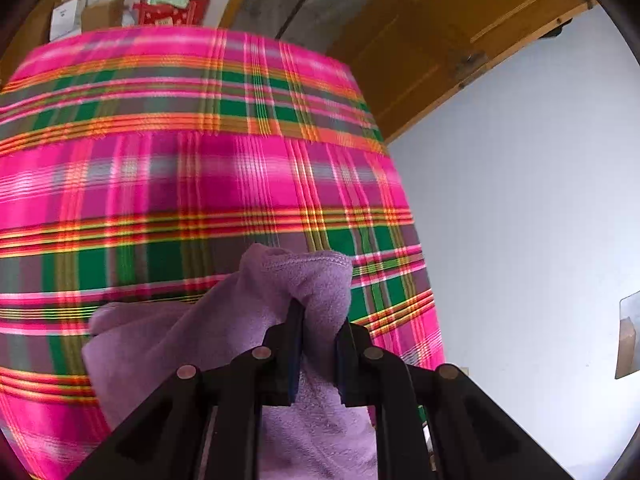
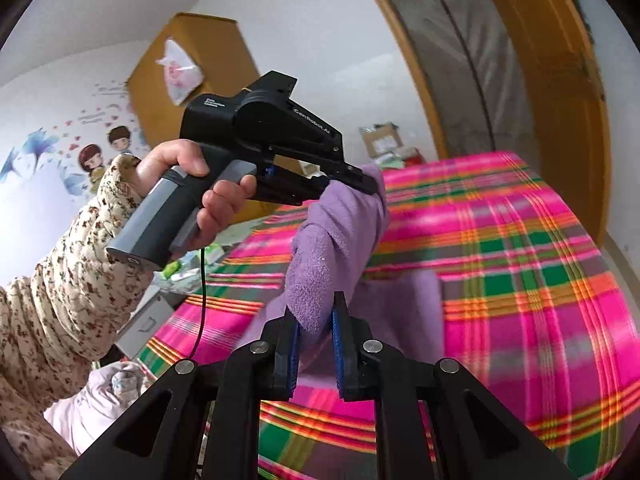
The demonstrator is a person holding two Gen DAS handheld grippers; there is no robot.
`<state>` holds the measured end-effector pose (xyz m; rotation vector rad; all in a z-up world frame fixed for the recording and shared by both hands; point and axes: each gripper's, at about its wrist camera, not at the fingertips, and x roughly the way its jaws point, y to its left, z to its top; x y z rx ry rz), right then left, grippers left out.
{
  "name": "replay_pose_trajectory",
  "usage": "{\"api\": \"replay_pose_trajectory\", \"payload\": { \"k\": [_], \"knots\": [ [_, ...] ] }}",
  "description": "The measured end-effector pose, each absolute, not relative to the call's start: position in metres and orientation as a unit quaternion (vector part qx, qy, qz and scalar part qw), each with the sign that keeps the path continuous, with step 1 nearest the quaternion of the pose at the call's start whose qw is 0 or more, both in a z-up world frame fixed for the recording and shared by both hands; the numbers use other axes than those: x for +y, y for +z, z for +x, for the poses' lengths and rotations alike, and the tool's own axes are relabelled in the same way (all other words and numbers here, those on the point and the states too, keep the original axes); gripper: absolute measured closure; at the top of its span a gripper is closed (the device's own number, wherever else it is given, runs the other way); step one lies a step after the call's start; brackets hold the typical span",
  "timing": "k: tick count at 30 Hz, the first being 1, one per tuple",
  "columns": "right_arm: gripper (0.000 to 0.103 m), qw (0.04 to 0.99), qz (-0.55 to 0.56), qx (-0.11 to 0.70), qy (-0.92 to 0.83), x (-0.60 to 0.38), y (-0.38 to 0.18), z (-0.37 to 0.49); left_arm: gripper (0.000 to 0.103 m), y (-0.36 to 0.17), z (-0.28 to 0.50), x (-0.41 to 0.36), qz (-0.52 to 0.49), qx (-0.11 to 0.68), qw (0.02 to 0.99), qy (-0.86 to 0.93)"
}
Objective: Fold clothes
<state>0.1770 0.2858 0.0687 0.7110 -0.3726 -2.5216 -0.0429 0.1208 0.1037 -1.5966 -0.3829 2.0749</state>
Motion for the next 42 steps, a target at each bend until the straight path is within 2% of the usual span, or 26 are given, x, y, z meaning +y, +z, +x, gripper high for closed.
{"api": "replay_pose_trajectory", "payload": {
  "k": [12, 17, 19, 25, 31, 42],
  "knots": [
    [0.089, 0.19, 0.302, -0.164, -0.92, 0.319, 0.024, 0.163, 0.083, 0.049, -0.066, 0.15, -0.629, -0.148, 0.248, 0.722],
    [0.088, 0.185, 0.317, -0.172, -0.914, 0.325, 0.007, 0.159, 0.073, 0.04, -0.074, 0.16, -0.637, -0.158, 0.259, 0.708],
    [0.087, 0.185, 0.323, -0.18, -0.91, 0.328, 0.003, 0.158, 0.072, 0.041, -0.076, 0.157, -0.635, -0.17, 0.27, 0.704],
    [0.086, 0.196, 0.339, -0.206, -0.897, 0.338, -0.009, 0.159, 0.07, 0.05, -0.07, 0.135, -0.609, -0.194, 0.296, 0.709],
    [0.086, 0.196, 0.364, -0.25, -0.876, 0.351, -0.024, 0.158, 0.07, 0.06, -0.067, 0.1, -0.579, -0.221, 0.282, 0.733],
    [0.084, 0.189, 0.344, -0.256, -0.883, 0.367, -0.008, 0.158, 0.07, 0.064, -0.025, 0.033, -0.546, -0.23, 0.257, 0.763]
  ]
}}
